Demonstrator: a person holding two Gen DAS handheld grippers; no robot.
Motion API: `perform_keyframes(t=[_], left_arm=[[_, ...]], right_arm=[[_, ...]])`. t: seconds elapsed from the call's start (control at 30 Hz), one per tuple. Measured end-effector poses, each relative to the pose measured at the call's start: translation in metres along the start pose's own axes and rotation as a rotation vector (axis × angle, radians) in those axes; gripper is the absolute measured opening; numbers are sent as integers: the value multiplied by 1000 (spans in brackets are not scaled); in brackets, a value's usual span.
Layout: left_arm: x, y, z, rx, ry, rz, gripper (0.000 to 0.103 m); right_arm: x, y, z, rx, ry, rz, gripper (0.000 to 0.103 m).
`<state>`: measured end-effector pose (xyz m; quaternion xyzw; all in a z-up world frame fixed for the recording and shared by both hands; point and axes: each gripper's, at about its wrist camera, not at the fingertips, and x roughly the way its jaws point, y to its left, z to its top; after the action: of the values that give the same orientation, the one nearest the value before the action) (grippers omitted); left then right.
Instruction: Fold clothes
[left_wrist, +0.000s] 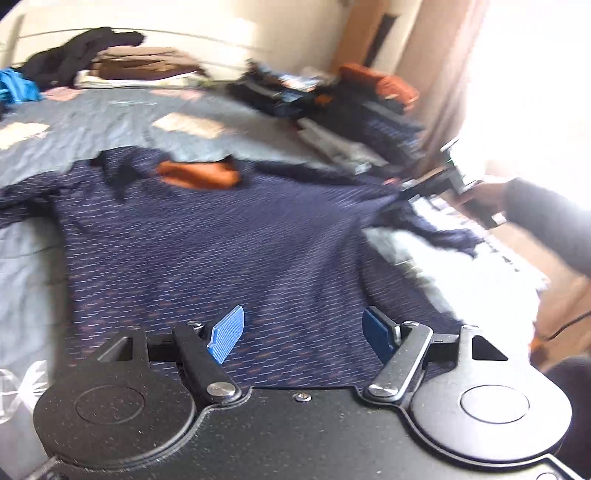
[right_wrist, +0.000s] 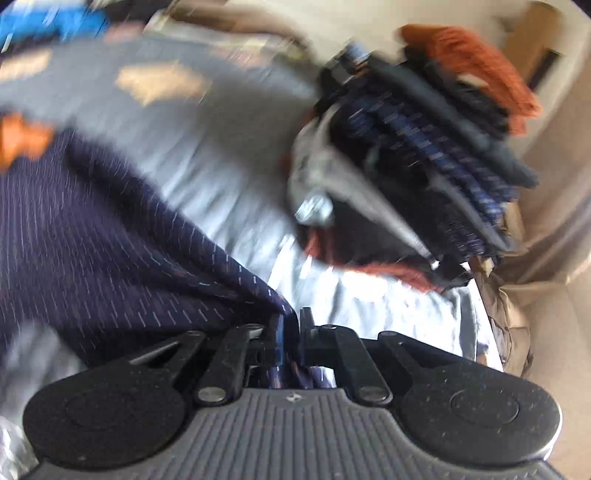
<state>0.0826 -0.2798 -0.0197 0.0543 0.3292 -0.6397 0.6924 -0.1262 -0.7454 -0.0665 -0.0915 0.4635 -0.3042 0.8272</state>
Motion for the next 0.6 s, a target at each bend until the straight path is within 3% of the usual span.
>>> perform_keyframes(t=[0.07, 0.2, 0.37, 0.6], left_arm=[[0, -5, -2, 3, -5, -29, 73], [1, -9, -1, -32, -18, -97, 73], [0, -15, 3, -128, -65, -245, 73], [14, -37, 0, -101, -31, -259, 73]], right_arm=[[1, 8, -3, -68, 22, -13, 13], [-20, -11, -11, -17, -2, 21, 52], [-31, -45, -42, -63, 78, -26, 55], [-15, -66, -94, -37, 219, 56, 57]])
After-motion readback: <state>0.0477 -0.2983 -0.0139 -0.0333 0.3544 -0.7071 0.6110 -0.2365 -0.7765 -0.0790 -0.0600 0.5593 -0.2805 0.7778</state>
